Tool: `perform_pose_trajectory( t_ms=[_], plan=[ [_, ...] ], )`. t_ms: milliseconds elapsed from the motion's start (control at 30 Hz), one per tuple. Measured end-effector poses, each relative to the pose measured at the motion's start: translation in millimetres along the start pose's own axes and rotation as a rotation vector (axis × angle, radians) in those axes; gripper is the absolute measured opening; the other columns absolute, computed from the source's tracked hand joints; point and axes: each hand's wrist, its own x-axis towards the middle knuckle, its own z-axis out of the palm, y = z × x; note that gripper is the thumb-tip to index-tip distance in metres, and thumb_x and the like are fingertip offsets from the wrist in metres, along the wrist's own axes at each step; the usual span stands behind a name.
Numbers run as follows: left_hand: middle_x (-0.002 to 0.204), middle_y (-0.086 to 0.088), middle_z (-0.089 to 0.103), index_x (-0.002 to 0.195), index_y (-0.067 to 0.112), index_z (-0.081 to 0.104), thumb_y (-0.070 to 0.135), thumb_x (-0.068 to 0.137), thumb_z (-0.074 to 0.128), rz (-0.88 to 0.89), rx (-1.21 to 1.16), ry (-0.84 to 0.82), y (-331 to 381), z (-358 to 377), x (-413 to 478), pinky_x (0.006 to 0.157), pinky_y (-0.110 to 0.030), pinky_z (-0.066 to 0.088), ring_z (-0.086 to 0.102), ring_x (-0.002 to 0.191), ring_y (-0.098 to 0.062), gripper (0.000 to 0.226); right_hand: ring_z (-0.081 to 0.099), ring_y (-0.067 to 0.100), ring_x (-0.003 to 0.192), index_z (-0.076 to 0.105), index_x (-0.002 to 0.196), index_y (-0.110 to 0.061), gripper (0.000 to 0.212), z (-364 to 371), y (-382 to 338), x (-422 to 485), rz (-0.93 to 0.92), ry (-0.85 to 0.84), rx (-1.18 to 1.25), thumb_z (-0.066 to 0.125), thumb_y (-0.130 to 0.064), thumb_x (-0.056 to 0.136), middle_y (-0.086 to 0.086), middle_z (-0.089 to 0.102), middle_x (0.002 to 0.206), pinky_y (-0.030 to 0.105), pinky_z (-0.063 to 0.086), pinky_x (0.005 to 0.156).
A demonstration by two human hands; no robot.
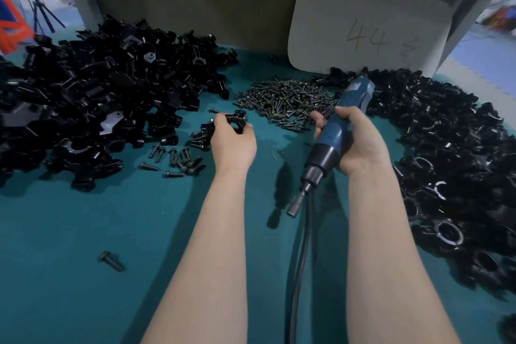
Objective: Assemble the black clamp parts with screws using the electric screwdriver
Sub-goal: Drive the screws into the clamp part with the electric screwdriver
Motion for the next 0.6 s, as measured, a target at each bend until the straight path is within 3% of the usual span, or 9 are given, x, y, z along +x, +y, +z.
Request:
perform_pose_trajectory(
  t_ms=[67, 200, 300, 500, 600],
  plan=[
    [0.083, 0.005, 0.055, 0.100, 0.021, 0.042, 0.015, 0.096, 0.053, -0.013, 0.015, -0.030, 0.7, 1.2, -1.1, 0.074, -0.034, 0.053, 0.065, 0.082, -0.023, 0.013, 0.059, 0.018, 0.069, 0.049, 0.100, -0.011, 0.019, -0.4, -2.3, 0.5, -0.009, 0.026, 0.001, 0.063, -0.013, 0.087, 0.013, 0.059, 0.093, 0.028, 0.055, 0.065],
    [0.088, 0.001, 0.060, 0.100, 0.018, 0.046, 0.018, 0.095, 0.055, -0.003, 0.083, -0.040, 1.7, 0.6, -2.8, 0.056, -0.025, 0.045, 0.067, 0.083, -0.022, 0.010, 0.057, 0.017, 0.070, 0.053, 0.101, -0.014, 0.026, 2.8, -0.1, -0.2, -0.044, 0.061, -0.029, 0.064, -0.033, 0.089, 0.009, 0.058, 0.090, 0.030, 0.053, 0.070],
    [0.091, -0.003, 0.063, 0.101, 0.016, 0.049, 0.019, 0.095, 0.056, 0.011, 0.101, -0.035, 2.1, -0.8, -3.3, 0.057, -0.025, 0.046, 0.068, 0.083, -0.023, 0.010, 0.059, 0.018, 0.070, 0.055, 0.102, -0.014, 0.034, 4.2, -3.0, -1.2, -0.096, 0.071, 0.001, 0.060, -0.045, 0.089, 0.008, 0.059, 0.084, 0.030, 0.055, 0.068],
    [0.088, 0.000, 0.062, 0.101, 0.017, 0.049, 0.020, 0.094, 0.057, 0.003, 0.089, -0.029, 1.1, -1.0, -2.6, 0.059, -0.025, 0.047, 0.069, 0.084, -0.022, 0.011, 0.063, 0.023, 0.083, 0.054, 0.109, -0.013, 0.032, 4.0, -7.7, -1.7, -0.135, 0.133, 0.059, 0.067, -0.033, 0.087, 0.009, 0.059, 0.099, 0.034, 0.058, 0.070],
    [0.088, -0.001, 0.063, 0.102, 0.018, 0.049, 0.020, 0.094, 0.057, 0.002, 0.092, -0.028, -0.2, -0.4, -1.4, 0.059, -0.025, 0.049, 0.069, 0.084, -0.022, 0.011, 0.060, 0.022, 0.082, 0.054, 0.102, -0.013, 0.030, 3.7, -4.3, -1.9, -0.118, 0.138, 0.050, 0.069, -0.030, 0.084, 0.008, 0.056, 0.099, 0.034, 0.057, 0.072]
  ],
)
